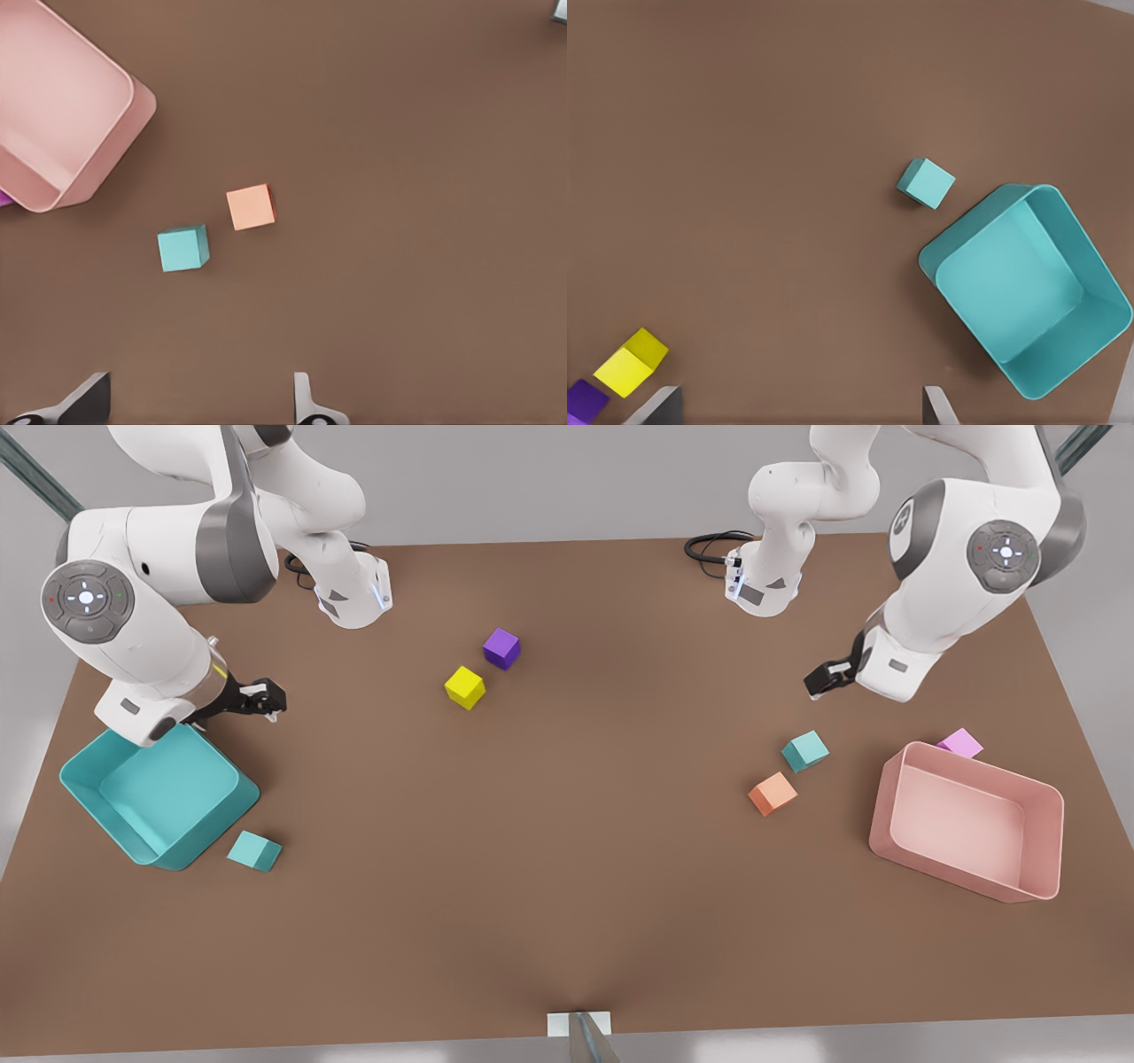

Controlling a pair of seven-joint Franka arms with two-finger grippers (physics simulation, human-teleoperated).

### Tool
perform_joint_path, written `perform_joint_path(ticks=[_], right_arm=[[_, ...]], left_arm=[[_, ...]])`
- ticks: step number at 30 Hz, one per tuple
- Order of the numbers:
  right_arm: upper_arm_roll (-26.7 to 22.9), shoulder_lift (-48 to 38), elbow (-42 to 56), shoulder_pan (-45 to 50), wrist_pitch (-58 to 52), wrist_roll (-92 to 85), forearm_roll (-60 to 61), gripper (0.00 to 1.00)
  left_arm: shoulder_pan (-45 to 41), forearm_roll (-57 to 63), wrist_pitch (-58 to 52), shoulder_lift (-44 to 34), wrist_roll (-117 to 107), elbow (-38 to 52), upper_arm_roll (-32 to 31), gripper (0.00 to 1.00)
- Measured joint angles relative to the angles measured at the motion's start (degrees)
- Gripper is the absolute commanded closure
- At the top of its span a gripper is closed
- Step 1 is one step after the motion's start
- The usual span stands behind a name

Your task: Stack the two blue cubes on top of each other

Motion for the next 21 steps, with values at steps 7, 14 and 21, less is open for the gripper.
perform_joint_path(ticks=[7,14,21], right_arm=[[-0.05,13.72,0.15,-1.88,2.37,-0.53,-0.23,0.0],[-0.2,27.12,0.22,-10.15,16.71,-0.53,2.48,0.0],[-0.2,31.12,-0.31,-18.36,28.82,0.36,6.58,0.0]], left_arm=[[0.05,0.0,1.39,0.74,-0.04,-3.35,-0.47,0.0],[-1.63,-0.01,4.18,0.98,-0.05,-4.81,0.96,0.0],[-1.76,-0.02,5.23,0.9,-0.01,-5.84,0.91,0.0]])
